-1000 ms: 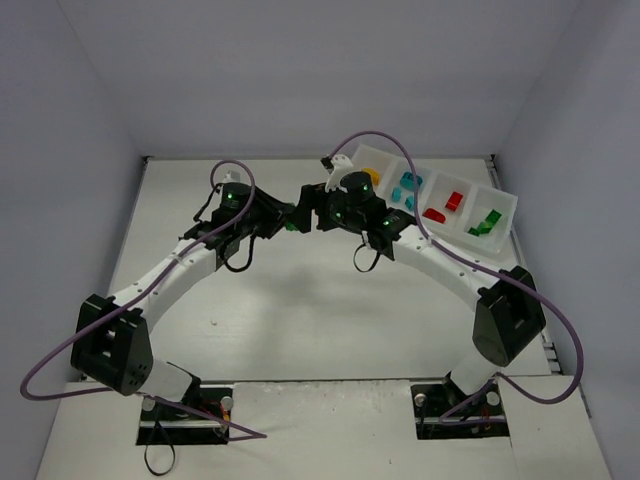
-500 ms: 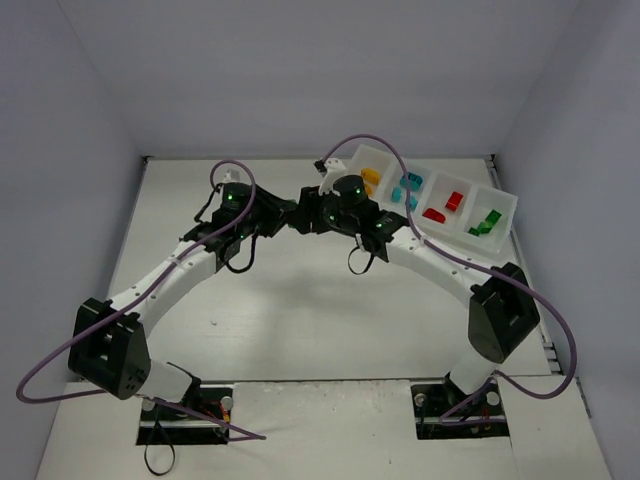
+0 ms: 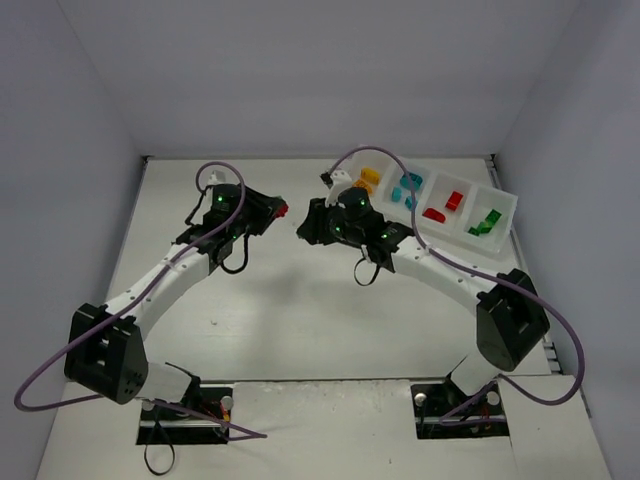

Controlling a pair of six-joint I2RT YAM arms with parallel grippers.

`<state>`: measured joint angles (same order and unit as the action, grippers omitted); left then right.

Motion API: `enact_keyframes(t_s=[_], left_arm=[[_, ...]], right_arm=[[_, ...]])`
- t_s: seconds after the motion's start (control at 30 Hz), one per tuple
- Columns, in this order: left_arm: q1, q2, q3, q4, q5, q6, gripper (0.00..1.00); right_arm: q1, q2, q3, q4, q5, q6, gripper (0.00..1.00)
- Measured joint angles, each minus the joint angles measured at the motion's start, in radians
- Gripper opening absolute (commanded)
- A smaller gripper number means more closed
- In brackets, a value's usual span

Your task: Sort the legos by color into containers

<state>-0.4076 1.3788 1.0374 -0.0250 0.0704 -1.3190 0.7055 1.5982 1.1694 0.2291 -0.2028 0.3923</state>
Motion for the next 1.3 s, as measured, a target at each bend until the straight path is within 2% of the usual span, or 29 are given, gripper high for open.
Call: enact_keyframes(t_s=[0.27,0.33,0.57,0.7,0.77,0.9,0.97,1.0,1.13,1.2,1.3], left_arm=[[0.055,0.018,0.003,0.001,-0.013,0.053,0.0],[0.055,0.024,0.004,-0.001,0.0,0.076,0.0],[0.043,0.024,0.004,-0.023,0.069,0.168,0.01],[0.024,0.013,0.004,-0.063,0.117,0.295,0.0],[0.017,0.0,0.004,-0.079,0.134,0.367,0.01],[0.008,-0.043,0.004,-0.106,0.172,0.523,0.01],[0.008,-0.067,0.004,-0.107,0.19,0.592,0.01],[0.008,-0.08,0.004,-0.106,0.204,0.632,0.0],[0.008,-0.111,0.004,-0.103,0.27,0.758,0.01],[0.008,-0.115,0.004,-0.099,0.308,0.822,0.01],[0.005,-0.118,-0.002,-0.093,0.357,0.925,0.0]], right_arm=[[-0.06,-0.123,-0.143,-0.064,0.055,-0.005,0.0],[-0.158,-0.158,-0.151,-0.101,0.112,-0.006,0.0],[-0.654,-0.171,-0.149,-0.197,0.4,0.021,0.0],[-0.811,-0.064,-0.076,-0.24,0.456,0.037,0.02],[-0.848,0.005,-0.024,-0.241,0.457,0.041,0.06],[-0.898,0.125,0.072,-0.26,0.444,0.04,0.22],[-0.919,0.17,0.108,-0.267,0.434,0.034,0.34],[-0.932,0.194,0.129,-0.272,0.425,0.032,0.47],[-0.955,0.248,0.18,-0.289,0.375,0.023,0.72],[-0.961,0.248,0.184,-0.299,0.343,0.01,0.75],[-0.951,0.223,0.189,-0.306,0.272,-0.004,0.74]])
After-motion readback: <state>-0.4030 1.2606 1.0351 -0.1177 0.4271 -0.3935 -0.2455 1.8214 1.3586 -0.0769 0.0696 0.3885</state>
